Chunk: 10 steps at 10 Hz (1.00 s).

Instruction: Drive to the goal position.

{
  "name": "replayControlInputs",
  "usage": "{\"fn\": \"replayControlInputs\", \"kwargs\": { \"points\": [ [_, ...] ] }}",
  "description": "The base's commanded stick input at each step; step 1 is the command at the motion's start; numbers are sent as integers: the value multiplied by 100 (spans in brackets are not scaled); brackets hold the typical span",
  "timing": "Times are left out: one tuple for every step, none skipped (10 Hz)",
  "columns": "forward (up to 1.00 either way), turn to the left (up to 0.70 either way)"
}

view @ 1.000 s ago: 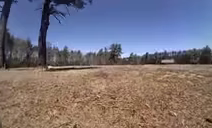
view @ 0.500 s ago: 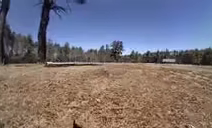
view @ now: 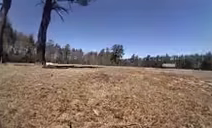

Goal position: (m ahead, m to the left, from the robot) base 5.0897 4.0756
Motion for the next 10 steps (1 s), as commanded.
{"fn": "replayControlInputs", "kwargs": {
  "points": [
    [70, -35],
    [70, -35],
    [70, -35],
    [70, -35],
    [70, -35],
    [70, -35],
    [70, -35],
    [70, -35],
    [70, -35],
    [70, -35]
  ]
}}
